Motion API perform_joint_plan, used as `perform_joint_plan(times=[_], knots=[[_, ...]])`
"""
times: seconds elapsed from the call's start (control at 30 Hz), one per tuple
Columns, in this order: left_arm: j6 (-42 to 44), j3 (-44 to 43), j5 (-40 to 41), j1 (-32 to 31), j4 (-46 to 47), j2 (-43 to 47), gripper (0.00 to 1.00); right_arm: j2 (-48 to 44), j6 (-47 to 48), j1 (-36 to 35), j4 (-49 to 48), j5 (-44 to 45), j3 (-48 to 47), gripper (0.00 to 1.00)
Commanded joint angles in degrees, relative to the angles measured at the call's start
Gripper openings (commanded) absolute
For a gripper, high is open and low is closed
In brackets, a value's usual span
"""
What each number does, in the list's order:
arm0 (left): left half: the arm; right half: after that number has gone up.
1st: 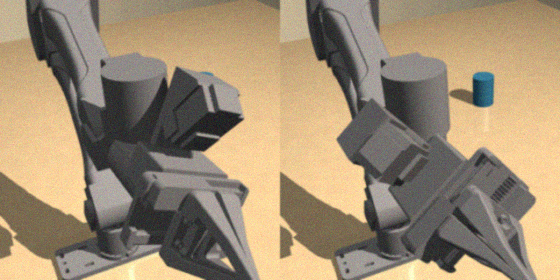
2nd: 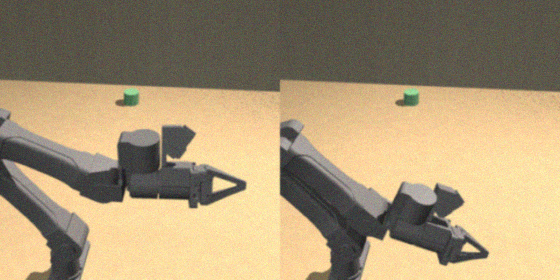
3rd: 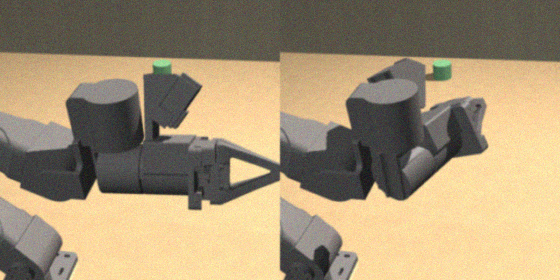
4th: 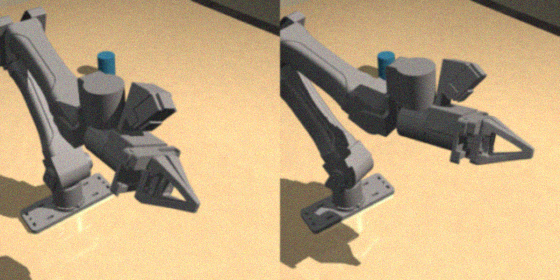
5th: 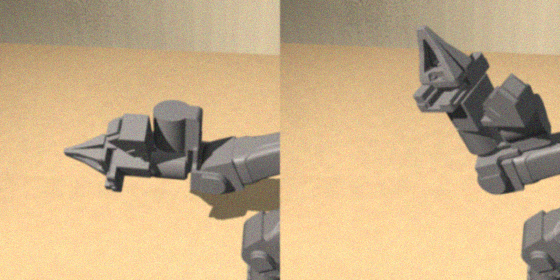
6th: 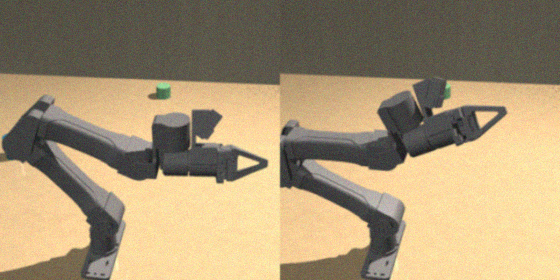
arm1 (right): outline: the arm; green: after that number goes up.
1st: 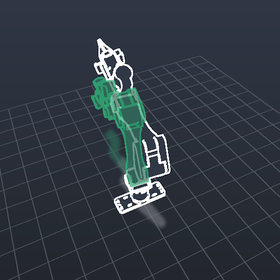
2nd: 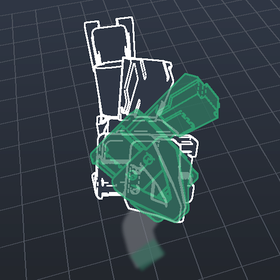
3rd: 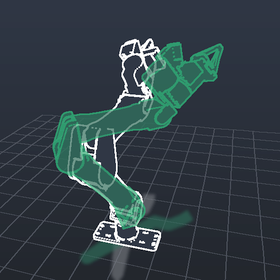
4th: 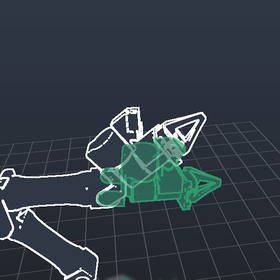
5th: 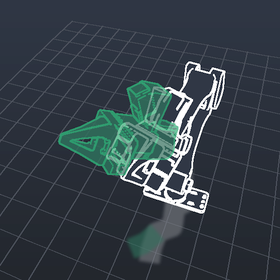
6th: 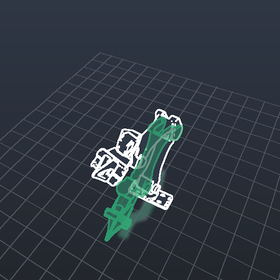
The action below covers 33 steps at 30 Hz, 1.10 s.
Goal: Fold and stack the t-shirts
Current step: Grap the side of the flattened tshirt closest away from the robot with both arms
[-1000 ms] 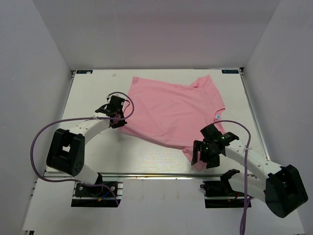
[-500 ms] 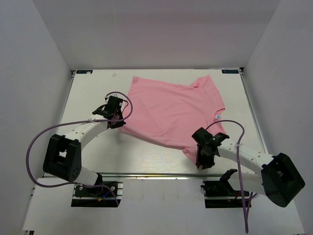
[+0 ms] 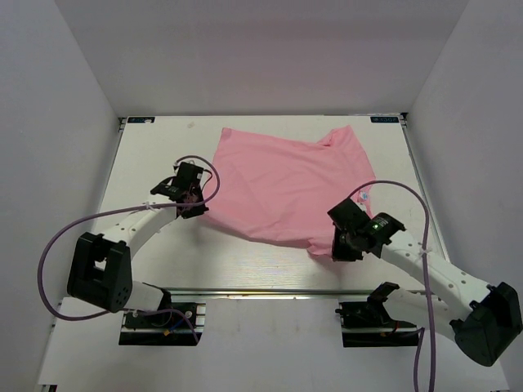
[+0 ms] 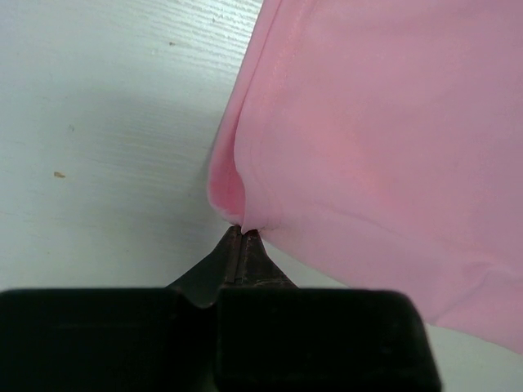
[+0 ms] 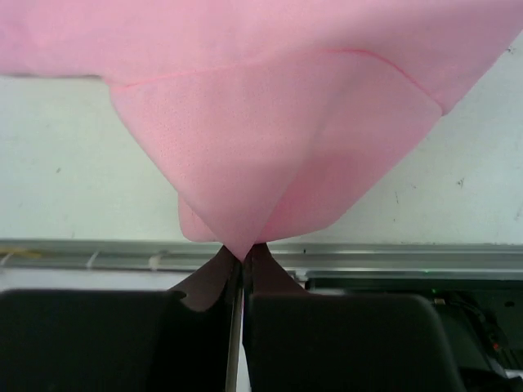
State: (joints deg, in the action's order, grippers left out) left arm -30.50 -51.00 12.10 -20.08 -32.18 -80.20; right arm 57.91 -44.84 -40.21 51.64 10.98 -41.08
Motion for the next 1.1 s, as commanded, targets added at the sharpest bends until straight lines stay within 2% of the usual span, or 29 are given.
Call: perform_joint_plan(times=[0.0, 0.23, 0.4, 0.53, 0.83, 0.87, 1.07], knots=[[-1.0, -1.1, -2.0, -0.2, -2.8, 4.6, 0.00, -2.1, 2.7, 0.0, 10.9, -1.9, -4.1, 0.00], [-1.7, 0.8, -2.7, -0.2, -8.0, 7.9, 0.00, -7.1, 1.4, -0.3, 21.4, -12.5, -6.0, 0.00], [-2.3, 2.8, -1.3, 0.3, -8.7, 7.0, 0.00, -5.8, 5.8, -0.3, 22.6, -13.4, -6.7, 0.00], [-2.3, 1.3, -1.8, 0.3, -8.0, 5.2, 0.00, -2.5, 9.9, -0.1, 20.2, -13.6, -5.1, 0.00], [-0.9, -7.3, -1.8, 0.3, -4.8, -0.6, 0.00, 1.9, 11.7, 1.1, 8.7, -11.2, -8.2, 0.00], [-0.2, -8.1, -1.8, 0.3, -4.8, -1.6, 0.00, 2.3, 11.5, 1.3, 7.8, -9.0, -8.7, 0.00], [0.4, -16.6, 0.6, 0.3, -4.8, -9.8, 0.00, 3.3, 13.9, 7.2, 2.4, -6.2, -9.6, 0.00]])
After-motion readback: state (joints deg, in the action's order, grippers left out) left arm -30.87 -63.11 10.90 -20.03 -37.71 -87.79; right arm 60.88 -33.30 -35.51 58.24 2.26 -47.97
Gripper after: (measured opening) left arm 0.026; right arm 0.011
